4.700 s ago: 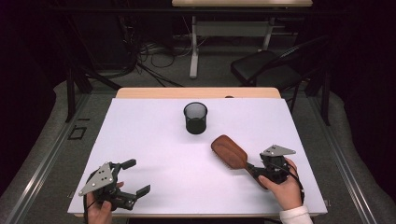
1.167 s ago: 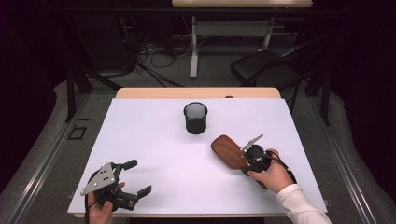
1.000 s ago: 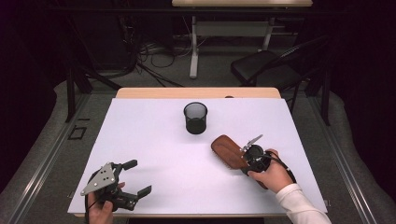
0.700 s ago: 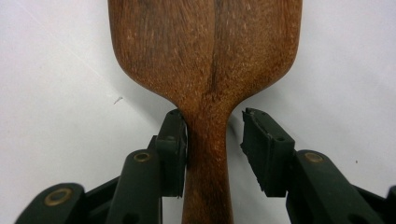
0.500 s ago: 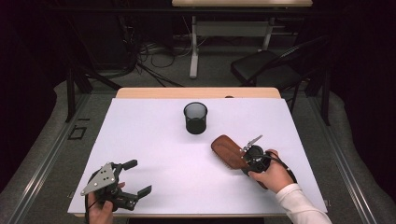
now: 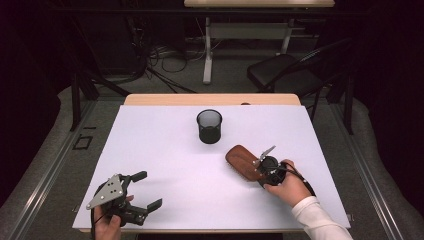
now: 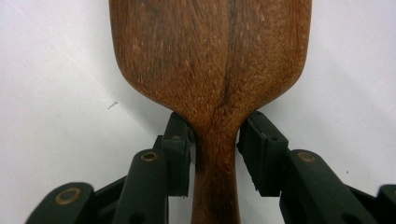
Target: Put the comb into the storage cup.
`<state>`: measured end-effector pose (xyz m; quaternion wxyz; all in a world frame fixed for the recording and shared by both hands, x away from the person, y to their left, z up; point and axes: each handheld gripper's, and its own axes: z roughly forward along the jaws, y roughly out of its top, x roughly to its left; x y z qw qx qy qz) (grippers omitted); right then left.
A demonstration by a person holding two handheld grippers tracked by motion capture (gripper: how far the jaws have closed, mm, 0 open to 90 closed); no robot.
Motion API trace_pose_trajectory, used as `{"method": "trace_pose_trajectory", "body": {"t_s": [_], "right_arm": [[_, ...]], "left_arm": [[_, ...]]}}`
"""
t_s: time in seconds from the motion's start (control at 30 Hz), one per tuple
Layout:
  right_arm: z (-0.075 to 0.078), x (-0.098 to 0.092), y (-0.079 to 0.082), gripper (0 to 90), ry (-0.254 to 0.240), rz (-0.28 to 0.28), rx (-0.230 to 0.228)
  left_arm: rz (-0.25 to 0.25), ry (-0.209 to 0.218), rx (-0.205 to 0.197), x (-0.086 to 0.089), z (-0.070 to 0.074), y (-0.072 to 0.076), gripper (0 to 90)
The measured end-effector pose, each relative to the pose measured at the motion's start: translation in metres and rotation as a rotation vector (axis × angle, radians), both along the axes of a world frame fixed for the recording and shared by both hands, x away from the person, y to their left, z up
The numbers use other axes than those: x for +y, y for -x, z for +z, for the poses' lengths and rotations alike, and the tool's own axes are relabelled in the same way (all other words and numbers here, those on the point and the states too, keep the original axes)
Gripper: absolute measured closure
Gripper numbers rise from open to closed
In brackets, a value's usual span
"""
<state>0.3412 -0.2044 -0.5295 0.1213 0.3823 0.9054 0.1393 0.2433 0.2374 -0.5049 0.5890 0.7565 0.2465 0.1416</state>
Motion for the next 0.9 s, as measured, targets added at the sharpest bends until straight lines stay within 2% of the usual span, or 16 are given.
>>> {"method": "trace_pose_trajectory", "body": {"t_s": [0.23,0.9], "right_arm": [[0.0007,0.0017,0.0000,68.4,0.035,-0.003,-0.001],[0.0007,0.0018,0.0005,71.8,0.053,0.016,-0.004]], "left_arm": [[-0.003,0.003,0.000,0.0000,-0.0002,-0.0003,0.3],[-0.003,0.004,0.005,-0.0003,-0.0007,-0.0007,0.2]]}}
